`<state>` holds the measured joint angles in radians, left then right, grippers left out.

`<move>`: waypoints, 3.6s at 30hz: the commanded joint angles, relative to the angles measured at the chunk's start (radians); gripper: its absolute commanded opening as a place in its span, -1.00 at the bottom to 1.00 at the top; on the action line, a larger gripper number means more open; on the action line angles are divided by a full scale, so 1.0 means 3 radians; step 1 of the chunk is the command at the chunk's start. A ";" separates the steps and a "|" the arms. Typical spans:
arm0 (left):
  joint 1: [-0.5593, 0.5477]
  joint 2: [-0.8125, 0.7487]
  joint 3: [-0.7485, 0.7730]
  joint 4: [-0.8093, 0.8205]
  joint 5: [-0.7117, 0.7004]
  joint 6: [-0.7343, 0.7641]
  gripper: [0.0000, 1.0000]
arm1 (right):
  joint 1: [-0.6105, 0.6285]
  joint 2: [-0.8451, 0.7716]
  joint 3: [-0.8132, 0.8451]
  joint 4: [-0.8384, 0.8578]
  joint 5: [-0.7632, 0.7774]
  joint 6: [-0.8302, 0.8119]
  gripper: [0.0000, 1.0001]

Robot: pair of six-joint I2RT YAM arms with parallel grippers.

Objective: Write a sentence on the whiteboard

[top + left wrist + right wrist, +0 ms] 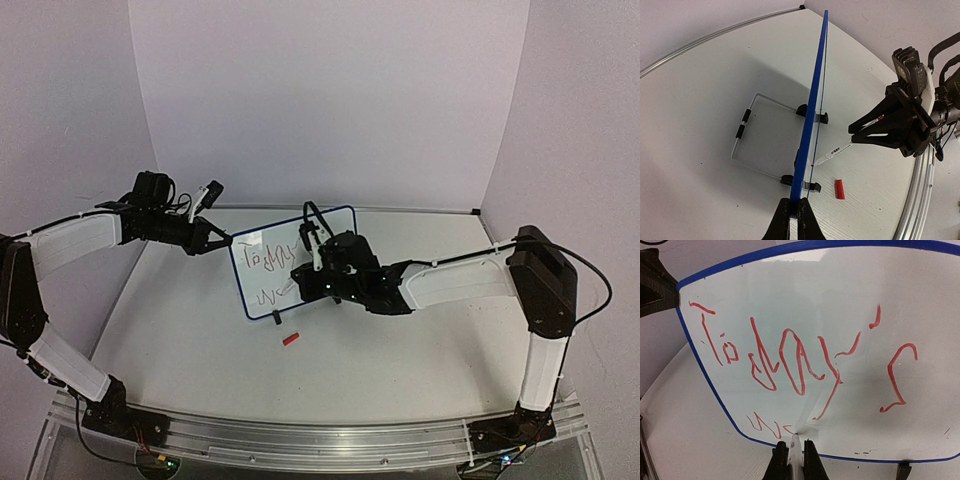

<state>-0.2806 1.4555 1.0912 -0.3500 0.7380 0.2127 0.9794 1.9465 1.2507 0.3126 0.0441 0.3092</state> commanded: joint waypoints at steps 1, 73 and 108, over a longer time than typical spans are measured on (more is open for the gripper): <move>-0.0019 -0.0102 0.0090 -0.0055 0.0019 0.0025 -1.00 | 0.0031 -0.0220 0.0059 0.0047 0.0158 -0.0081 -1.00; -0.0021 -0.0106 0.0090 -0.0066 0.0017 0.0033 -1.00 | 0.0067 -0.0189 0.0029 0.0123 0.0438 -0.0102 -1.00; -0.0022 -0.0121 0.0090 -0.0064 0.0025 0.0032 -1.00 | 0.0063 0.0005 -0.0114 0.0021 0.0536 -0.0042 -1.00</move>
<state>-0.2817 1.4540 1.0912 -0.3515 0.7376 0.2131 1.0039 1.9259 1.2205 0.3130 0.1898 0.2901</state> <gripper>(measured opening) 0.033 0.074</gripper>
